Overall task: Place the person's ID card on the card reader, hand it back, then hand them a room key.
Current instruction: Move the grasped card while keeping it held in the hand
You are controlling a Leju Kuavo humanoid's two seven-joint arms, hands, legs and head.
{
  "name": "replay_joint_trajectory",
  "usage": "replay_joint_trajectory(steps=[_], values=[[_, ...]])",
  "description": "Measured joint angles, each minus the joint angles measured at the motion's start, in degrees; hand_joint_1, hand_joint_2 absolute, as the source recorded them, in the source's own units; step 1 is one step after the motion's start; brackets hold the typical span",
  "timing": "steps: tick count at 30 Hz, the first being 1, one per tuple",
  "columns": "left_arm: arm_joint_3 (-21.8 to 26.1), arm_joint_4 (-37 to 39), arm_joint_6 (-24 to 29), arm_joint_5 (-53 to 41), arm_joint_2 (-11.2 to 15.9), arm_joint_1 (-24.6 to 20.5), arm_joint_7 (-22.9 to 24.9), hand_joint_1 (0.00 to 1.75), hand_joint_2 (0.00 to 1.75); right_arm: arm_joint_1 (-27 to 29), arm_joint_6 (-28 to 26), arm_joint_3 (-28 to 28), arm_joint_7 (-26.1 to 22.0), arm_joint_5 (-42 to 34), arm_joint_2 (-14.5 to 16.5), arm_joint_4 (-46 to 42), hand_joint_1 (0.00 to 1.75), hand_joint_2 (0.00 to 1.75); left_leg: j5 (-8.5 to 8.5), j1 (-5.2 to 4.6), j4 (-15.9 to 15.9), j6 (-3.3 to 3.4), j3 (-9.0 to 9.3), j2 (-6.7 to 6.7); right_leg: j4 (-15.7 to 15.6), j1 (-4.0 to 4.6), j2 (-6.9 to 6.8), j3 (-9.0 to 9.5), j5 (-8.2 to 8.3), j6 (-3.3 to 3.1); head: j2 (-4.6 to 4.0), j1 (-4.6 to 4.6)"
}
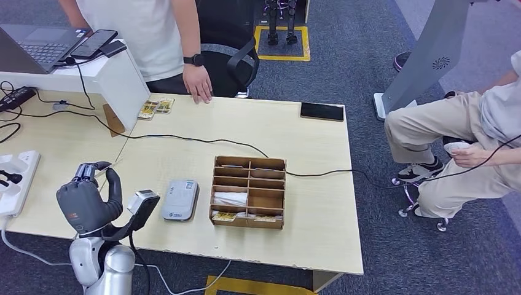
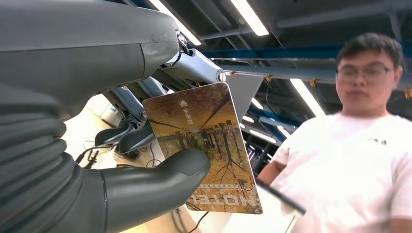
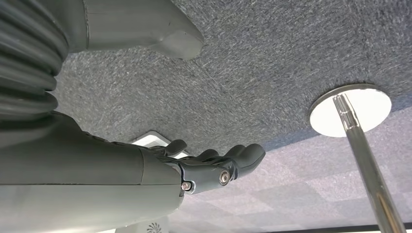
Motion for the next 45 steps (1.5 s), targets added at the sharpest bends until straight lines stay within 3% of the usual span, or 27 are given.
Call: replay_joint_trajectory(steps=[25,45], values=[[-2.86,16.63,0.01,-10.23,-0.13,2.21,4.64,1.75,1.75,0.01,0.00,0.01,-0.67,-1.39,0.00,0.08,0.00,1.75,0.00,0.00,0.00,0.00,0.01,0.02,-0.01,0.00,0.00,-0.02,0.00,0.00,0.00,0.00],[-3.21,22.17,0.02,-10.13,-0.10,2.44,4.67,1.75,1.75,0.01,0.00,0.01,-0.57,-2.30,0.00,0.10,0.00,1.75,0.00,0.00,0.00,0.00,0.00,0.01,-0.01,0.00,0.00,-0.01,0.00,0.00,0.00,0.01]])
